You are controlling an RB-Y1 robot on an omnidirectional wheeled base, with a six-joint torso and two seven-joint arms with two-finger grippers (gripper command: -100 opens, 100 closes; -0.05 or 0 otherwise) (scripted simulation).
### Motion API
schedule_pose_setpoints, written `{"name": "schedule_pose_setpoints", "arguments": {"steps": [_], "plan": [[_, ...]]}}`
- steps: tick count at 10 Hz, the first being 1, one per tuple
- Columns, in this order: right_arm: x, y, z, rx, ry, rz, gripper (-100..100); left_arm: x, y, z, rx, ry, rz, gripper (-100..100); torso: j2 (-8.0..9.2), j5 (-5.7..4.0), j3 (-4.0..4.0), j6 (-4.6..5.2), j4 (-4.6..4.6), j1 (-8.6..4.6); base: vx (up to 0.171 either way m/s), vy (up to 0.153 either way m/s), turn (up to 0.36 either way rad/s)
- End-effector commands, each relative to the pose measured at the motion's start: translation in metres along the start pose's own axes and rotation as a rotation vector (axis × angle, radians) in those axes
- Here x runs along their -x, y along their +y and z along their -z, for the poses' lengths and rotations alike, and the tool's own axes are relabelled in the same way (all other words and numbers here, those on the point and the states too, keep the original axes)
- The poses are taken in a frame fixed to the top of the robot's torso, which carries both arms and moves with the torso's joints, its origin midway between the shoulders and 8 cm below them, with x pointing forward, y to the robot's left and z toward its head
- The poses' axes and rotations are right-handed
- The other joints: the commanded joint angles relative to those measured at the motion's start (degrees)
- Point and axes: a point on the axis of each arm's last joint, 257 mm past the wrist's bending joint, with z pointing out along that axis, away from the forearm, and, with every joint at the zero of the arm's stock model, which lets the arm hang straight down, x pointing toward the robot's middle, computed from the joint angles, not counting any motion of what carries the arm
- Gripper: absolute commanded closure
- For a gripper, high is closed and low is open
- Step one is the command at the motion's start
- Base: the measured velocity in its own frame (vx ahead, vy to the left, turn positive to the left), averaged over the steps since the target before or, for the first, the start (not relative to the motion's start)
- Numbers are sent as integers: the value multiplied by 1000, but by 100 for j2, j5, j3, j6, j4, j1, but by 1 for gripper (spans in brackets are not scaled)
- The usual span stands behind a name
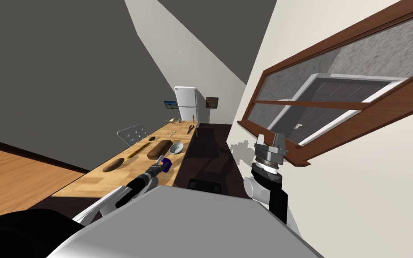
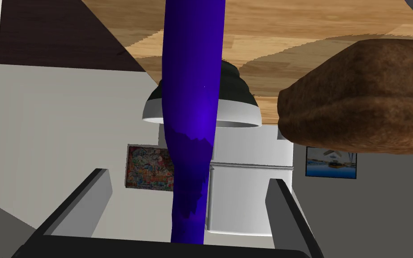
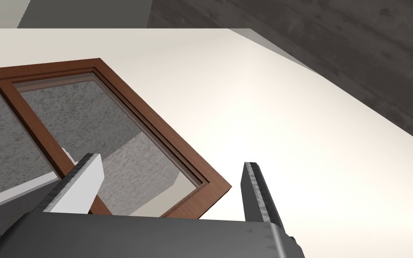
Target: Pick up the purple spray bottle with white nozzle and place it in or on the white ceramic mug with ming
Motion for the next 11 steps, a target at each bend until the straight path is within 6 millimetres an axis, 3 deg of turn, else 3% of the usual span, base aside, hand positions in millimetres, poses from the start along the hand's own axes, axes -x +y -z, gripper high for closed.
{"name": "schedule_pose_setpoints", "arguments": {"steps": [1,2,11], "plan": [[0,0,0,0,0,0,0,0,0,0,0,0,0,0,0,0,0,0,0,0,16,1,-1],[0,0,0,0,0,0,0,2,6,-5,9,-1,2,-100,26,-1,16,0,7,-2,-19,-11,-53],[0,0,0,0,0,0,0,8,31,-22,45,-5,22,-100,28,15,16,14,6,11,-37,-15,-55]]}}
